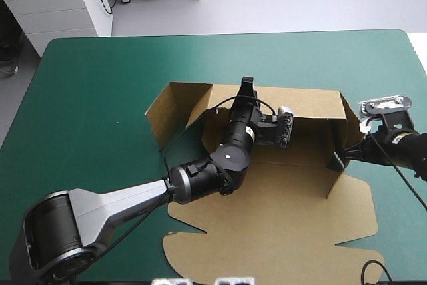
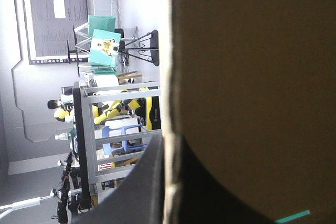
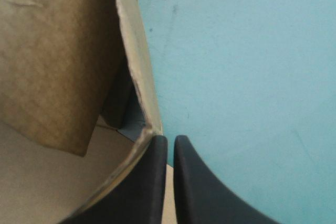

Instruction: Fold the box

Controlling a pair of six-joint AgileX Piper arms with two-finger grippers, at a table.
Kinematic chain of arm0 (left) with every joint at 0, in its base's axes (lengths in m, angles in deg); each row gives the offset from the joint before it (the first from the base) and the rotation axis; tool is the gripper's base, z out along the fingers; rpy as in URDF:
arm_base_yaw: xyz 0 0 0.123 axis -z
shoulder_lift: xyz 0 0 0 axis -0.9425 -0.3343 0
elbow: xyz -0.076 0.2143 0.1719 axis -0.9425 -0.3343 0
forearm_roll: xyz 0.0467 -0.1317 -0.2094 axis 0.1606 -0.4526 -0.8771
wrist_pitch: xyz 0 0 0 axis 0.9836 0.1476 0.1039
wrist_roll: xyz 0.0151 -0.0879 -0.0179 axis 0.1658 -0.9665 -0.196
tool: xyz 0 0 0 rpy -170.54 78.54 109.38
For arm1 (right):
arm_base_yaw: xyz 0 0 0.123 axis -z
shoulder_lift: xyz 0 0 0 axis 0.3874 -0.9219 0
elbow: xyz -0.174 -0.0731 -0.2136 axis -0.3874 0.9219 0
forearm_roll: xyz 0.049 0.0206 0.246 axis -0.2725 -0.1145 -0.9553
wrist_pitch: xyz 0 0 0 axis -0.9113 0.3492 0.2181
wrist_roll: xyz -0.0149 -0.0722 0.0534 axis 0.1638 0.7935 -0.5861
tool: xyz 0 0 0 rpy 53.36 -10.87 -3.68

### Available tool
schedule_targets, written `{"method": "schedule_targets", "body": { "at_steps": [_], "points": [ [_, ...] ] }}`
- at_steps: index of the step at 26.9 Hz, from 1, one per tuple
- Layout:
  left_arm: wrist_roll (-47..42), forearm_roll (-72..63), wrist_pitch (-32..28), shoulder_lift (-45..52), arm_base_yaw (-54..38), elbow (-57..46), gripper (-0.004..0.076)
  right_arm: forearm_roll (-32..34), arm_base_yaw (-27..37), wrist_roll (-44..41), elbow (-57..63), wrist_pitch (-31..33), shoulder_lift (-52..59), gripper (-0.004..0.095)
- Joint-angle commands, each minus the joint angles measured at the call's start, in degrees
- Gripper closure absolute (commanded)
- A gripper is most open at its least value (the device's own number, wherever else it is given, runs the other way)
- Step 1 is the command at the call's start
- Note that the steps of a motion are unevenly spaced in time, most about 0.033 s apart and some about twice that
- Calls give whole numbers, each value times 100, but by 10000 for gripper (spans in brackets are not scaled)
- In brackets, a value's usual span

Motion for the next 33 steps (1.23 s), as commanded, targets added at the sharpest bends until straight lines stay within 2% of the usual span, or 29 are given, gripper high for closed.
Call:
{"method": "schedule_targets", "body": {
  "at_steps": [1, 3, 6, 11, 19, 22, 27, 30, 33],
  "points": [
    [-93, 190, 131, 314, 43, 137, 731, -66, 14, 604, -132, 58, 122, 727],
    [-93, 190, 131, 314, 43, 137, 731, -66, 14, 899, -132, 442, 122, 594],
    [-93, 190, 131, 314, 43, 137, 731, -91, 14, 863, -132, 759, 122, 533],
    [-93, 190, 131, 314, 43, 137, 731, -585, 14, 546, -132, 1281, 129, 525],
    [-93, 190, 219, 314, 43, 137, 731, -1140, 14, 507, -132, 1853, 413, 525],
    [-93, 190, 219, 314, 43, 137, 731, -1140, 14, 221, -132, 1854, 672, 525],
    [-93, 190, 179, 314, 43, 137, 731, -1579, 14, -64, -120, 1711, 983, 525],
    [-93, 190, 179, 314, 43, 137, 731, -1726, 14, -223, -120, 1402, 960, 525],
    [-93, 190, 191, 314, 43, 137, 731, -1555, 14, -759, -120, 988, 879, 525]
  ]
}}
